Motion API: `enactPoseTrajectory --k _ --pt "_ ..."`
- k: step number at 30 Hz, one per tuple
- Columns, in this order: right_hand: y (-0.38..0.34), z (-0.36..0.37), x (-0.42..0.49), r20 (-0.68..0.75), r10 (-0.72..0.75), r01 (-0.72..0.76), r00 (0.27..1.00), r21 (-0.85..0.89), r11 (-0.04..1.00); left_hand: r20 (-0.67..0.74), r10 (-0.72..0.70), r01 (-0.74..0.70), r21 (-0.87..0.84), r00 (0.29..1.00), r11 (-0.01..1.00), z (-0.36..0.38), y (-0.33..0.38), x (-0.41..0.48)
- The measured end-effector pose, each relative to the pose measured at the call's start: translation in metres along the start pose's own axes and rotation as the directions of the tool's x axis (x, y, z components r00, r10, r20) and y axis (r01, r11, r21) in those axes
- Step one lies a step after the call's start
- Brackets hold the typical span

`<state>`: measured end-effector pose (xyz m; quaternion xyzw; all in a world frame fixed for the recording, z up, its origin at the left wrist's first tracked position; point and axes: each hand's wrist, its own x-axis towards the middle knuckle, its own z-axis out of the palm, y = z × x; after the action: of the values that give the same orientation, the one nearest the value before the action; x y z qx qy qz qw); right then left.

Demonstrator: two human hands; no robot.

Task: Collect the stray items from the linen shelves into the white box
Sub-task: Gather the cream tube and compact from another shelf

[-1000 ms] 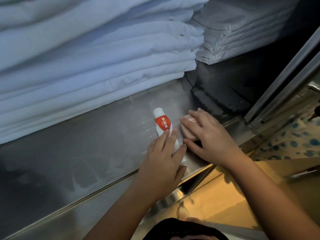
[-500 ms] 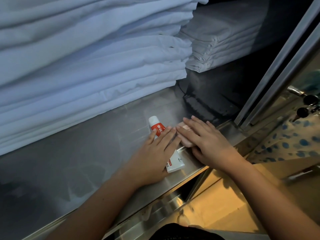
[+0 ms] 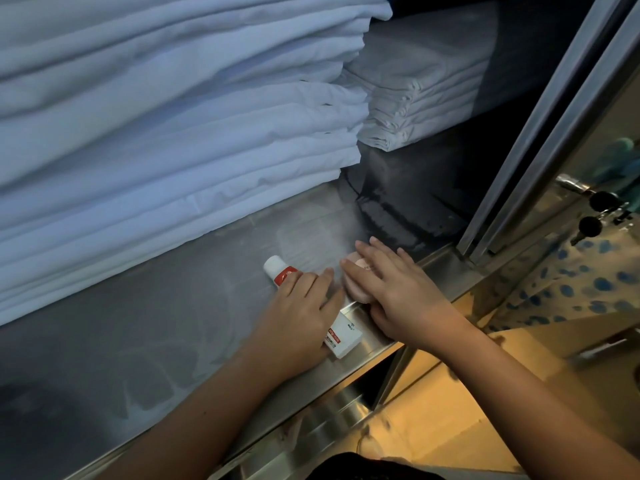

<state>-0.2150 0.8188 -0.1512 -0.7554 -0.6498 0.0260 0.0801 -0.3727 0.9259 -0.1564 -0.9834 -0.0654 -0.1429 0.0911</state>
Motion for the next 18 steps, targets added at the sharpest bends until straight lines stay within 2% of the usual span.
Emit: enactPoseTrajectory --k 6,15,18 --pt "0.003 0.007 0.008 -0.009 0.005 -0.006 1.000 -0.025 1.000 -0.076 -0.008 0.005 -0.036 0.997 0.999 0.006 0.003 0.010" --pt "0.006 0.009 0.006 -0.014 0.008 -0.009 1.000 -0.035 0.999 -0.110 0.026 -0.032 -0.054 0.994 0.998 0.003 0.000 0.003" --pt "0.005 0.007 0.005 -0.049 0.019 -0.021 0.999 -0.032 0.999 -0.192 -0.065 0.020 -0.226 0.979 0.974 -0.008 -0.005 0.004"
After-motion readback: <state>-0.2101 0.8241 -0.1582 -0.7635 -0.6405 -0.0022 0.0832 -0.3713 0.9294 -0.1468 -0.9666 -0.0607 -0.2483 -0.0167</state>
